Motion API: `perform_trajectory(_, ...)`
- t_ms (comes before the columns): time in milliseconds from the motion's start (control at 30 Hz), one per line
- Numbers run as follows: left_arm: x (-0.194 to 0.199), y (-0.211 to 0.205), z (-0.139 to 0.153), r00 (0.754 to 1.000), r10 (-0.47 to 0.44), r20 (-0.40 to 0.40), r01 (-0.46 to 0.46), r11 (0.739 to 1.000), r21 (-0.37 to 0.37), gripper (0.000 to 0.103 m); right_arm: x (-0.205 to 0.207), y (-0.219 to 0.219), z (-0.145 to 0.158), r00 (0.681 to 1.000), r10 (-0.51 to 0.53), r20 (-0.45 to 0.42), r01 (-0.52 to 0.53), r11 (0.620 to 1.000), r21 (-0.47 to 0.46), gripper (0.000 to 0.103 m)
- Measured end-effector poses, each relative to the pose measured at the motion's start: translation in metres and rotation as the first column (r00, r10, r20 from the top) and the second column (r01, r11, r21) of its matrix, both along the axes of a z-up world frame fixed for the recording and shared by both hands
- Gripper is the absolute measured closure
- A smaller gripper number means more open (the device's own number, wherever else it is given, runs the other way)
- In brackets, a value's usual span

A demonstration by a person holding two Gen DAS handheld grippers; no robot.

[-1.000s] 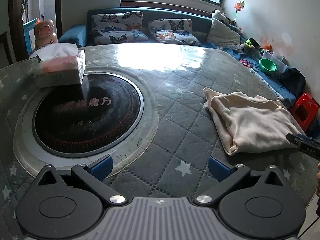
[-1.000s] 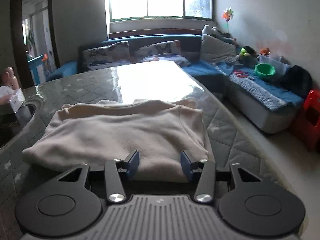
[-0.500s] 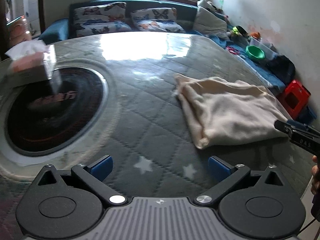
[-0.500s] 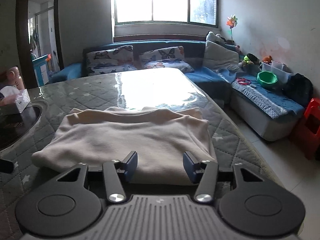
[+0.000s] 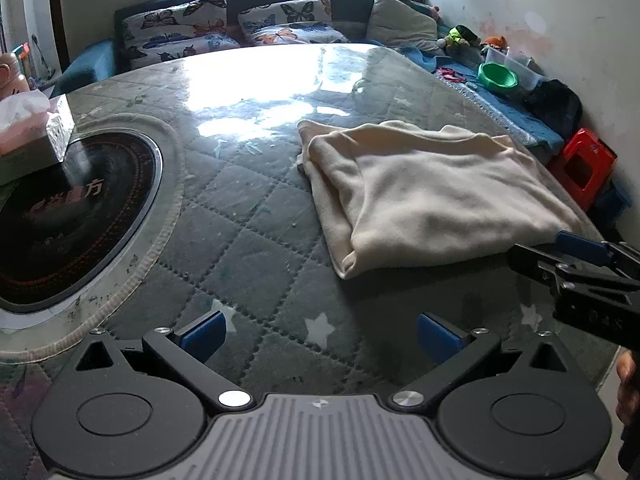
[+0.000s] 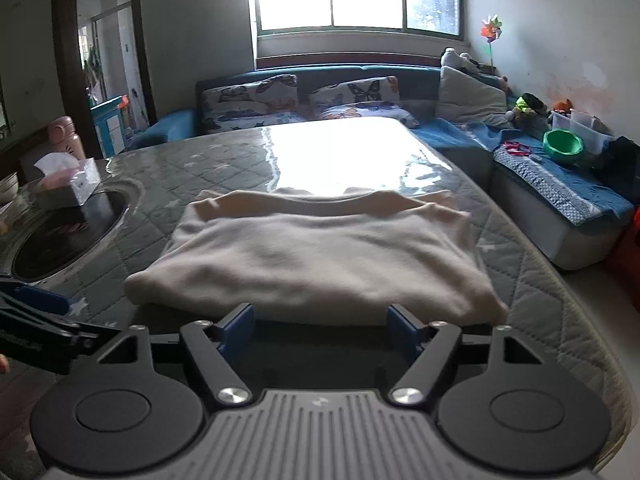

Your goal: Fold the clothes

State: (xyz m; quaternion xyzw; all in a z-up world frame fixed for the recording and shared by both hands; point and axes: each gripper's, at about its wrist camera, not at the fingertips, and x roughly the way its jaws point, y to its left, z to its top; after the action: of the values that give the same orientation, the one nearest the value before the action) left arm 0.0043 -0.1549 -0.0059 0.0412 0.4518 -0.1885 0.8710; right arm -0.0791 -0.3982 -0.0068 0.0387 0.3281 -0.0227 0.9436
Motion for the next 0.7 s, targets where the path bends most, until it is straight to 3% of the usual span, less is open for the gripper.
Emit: perform_trajectory(700, -0.011, 0.03, -0.002, 0.998, 0.065, 0.025, -0.066, 0.997, 0.033, 0.0, -0.006, 0.049, -0.002, 0.992, 0.127, -0.014, -0.127, 0.992, -0.021, 0.01)
